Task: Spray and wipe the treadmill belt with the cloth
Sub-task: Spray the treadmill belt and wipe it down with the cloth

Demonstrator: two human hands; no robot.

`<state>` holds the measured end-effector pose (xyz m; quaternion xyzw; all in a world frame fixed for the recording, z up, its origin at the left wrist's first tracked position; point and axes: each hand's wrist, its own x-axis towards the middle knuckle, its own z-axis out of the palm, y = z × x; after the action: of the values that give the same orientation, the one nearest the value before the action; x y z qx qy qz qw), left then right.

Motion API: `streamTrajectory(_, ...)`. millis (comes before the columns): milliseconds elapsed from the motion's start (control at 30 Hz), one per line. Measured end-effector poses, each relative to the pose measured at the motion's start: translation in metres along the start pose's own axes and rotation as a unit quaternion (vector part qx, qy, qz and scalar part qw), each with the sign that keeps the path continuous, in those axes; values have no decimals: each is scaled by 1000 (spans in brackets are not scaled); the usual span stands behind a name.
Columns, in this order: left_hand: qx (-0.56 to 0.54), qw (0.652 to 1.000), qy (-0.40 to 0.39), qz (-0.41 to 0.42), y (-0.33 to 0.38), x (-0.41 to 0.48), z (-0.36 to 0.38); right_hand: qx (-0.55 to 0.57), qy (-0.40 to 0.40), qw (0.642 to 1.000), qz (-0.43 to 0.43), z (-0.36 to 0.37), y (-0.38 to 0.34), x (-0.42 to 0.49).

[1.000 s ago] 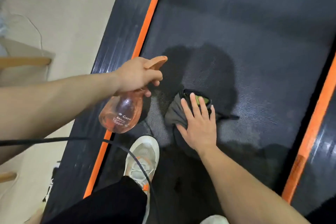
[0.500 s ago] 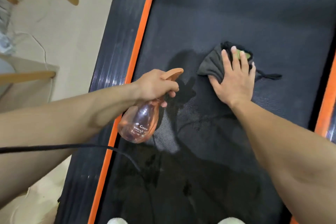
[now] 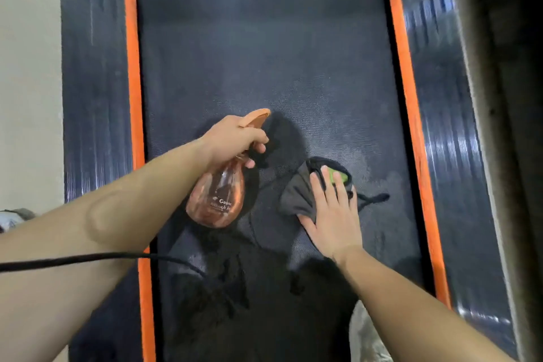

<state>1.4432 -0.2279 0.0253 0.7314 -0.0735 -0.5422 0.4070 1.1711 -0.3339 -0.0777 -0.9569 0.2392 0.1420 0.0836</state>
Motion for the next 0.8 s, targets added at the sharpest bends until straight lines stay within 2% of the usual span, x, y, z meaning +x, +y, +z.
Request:
streamTrajectory(200,37,998,-41,6,-3,11,39,-8,-94,996,-3,-5,2,5)
streamTrajectory(333,73,996,-42,-15,-7,21,56,-3,-64,998,-7,-2,3,4)
streamTrajectory(467,139,988,-71,-13,9,34,74,-5,1,1000,-19,5,5,2)
streamTrajectory(633,231,969,-88,13,50,48,115,50,15,998,-28,3,6,1)
streamTrajectory(700,232,969,-80,25,66,54,131,66,25,998,-3,3,4,-7)
streamTrajectory(800,251,965,-67,43,84,65,152,91,63,987,115,11,11,-30)
